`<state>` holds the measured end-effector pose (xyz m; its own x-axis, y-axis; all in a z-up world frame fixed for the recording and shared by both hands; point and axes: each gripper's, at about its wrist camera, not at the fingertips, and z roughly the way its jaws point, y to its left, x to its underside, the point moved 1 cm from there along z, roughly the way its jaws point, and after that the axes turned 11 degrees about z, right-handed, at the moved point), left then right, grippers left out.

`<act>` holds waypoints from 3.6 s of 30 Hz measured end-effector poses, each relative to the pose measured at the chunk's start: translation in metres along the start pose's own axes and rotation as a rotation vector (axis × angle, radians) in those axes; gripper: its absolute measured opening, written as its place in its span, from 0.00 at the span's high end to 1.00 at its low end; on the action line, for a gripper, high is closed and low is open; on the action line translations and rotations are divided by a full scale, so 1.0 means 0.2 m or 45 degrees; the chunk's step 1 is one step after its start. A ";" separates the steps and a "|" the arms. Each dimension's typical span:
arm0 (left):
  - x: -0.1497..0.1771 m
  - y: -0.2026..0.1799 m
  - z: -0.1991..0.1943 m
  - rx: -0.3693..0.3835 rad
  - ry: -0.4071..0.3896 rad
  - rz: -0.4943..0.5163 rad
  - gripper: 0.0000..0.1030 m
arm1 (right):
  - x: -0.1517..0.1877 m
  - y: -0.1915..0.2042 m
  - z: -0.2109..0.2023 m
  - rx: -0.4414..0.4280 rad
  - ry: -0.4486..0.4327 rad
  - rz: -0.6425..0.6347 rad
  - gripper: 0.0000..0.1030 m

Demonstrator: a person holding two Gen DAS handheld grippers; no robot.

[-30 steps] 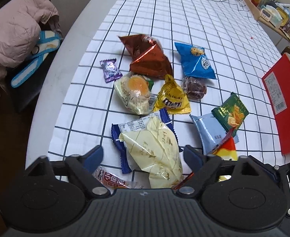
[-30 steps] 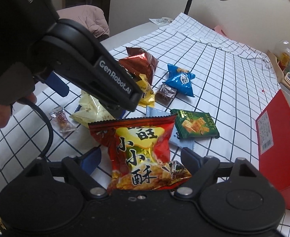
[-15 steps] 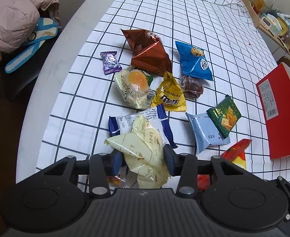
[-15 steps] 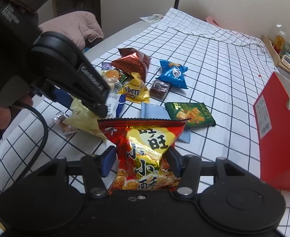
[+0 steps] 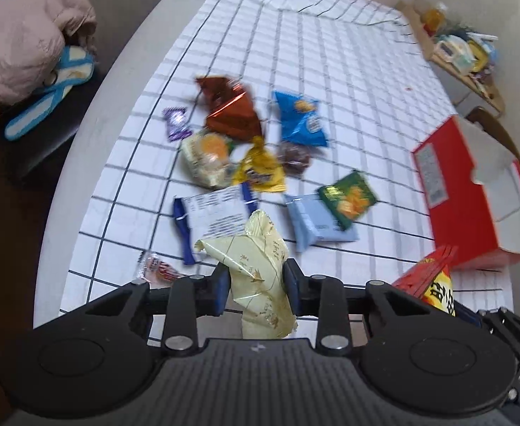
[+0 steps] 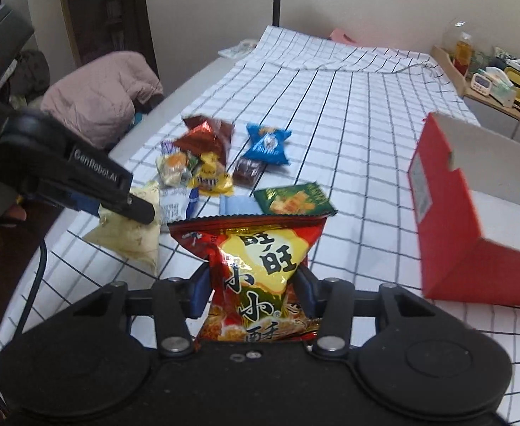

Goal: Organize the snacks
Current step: 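Grasp the pale yellow bun bag with left tool while right grasps red-yellow chip bag, then carry both bags into the red shoebox and open both tools, then lift both tools out of the box back toward the snack pile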

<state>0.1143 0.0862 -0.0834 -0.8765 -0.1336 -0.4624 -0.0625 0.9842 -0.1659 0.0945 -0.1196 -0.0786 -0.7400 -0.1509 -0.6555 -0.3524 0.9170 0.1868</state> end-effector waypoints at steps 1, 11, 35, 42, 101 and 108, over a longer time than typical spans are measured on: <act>0.00 -0.03 -0.03 0.006 -0.012 0.009 0.69 | -0.01 -0.01 -0.04 -0.005 -0.008 0.007 0.54; -0.08 -0.37 -0.27 0.056 -0.122 0.126 0.69 | -0.16 -0.25 -0.31 -0.015 -0.073 0.100 0.54; -0.47 -1.37 -0.08 0.099 -0.124 0.338 0.69 | -0.46 -1.14 -0.40 0.123 -0.105 0.213 0.54; -0.59 -1.59 0.09 0.074 -0.093 0.387 0.69 | -0.54 -1.37 -0.32 0.169 -0.081 0.206 0.54; -0.56 -1.71 0.48 0.009 0.026 0.319 0.49 | -0.52 -1.60 -0.01 0.106 0.122 0.094 0.19; -0.52 -1.64 0.27 0.024 -0.077 0.299 0.48 | -0.54 -1.54 -0.17 0.042 0.059 0.100 0.17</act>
<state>0.2521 -0.2288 -0.0286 -0.8356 0.0916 -0.5417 0.1494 0.9867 -0.0636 0.2634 -0.3982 -0.0412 -0.7907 -0.0939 -0.6050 -0.2737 0.9381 0.2121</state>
